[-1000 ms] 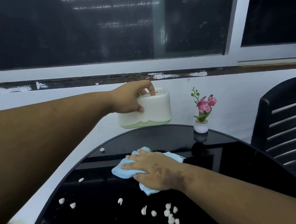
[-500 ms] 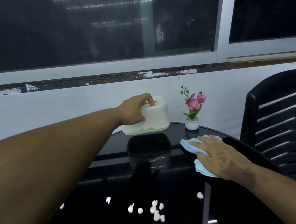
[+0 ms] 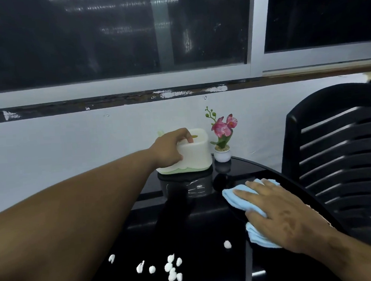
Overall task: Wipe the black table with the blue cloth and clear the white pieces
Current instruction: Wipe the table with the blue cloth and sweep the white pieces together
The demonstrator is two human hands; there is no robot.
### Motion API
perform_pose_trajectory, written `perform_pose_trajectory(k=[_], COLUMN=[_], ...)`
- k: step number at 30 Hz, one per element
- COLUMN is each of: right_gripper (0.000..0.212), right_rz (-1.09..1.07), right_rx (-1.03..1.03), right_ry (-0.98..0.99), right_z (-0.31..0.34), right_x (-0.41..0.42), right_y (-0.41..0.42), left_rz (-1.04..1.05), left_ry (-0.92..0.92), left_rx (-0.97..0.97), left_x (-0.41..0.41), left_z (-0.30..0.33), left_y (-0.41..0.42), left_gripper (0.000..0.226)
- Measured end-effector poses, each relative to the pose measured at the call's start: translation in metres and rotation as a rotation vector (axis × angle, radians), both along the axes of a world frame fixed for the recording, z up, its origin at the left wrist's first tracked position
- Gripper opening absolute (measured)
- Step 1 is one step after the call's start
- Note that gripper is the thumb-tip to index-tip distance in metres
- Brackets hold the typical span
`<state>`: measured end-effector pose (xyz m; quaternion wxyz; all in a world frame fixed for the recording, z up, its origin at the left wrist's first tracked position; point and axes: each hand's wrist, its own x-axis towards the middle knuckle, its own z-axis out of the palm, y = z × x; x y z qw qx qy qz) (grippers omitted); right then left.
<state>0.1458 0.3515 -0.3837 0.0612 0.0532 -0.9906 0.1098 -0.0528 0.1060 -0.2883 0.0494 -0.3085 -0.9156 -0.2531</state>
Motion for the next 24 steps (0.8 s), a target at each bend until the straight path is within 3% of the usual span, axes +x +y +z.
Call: perform_pose_trajectory(k=[8,11,14,19,24], right_gripper=[0.060,0.059,0.059,0.061,0.055], right_rz=[-0.020,-0.061,-0.111,-0.244,-0.217], right_rx=[0.028,-0.002,-0.005,0.011,-0.010], right_ry=[0.023,0.013,-0.008,-0.018,-0.069], right_z=[-0.004,0.008,0.016,0.017,0.022], right_x=[-0.004,0.005,0.009,0.012,0.015], right_y=[0.000,-0.006,-0.011,-0.016,-0.019], left_rz=[0.067,0.087,0.091,0.090,0.181], left_ry=[-0.030,0.055,0.109,-0.007,-0.029], left_rx=[-0.076,-0.115,-0.014,0.041,0.026], left_x=[0.009,0.022,0.048,0.117,0.189], left_z=[0.005,0.006,0.008,-0.010,-0.046], left_y=[-0.007,-0.012,-0.026,-0.081,-0.146], left_gripper=[0.047,0.054,0.059,0.039,0.031])
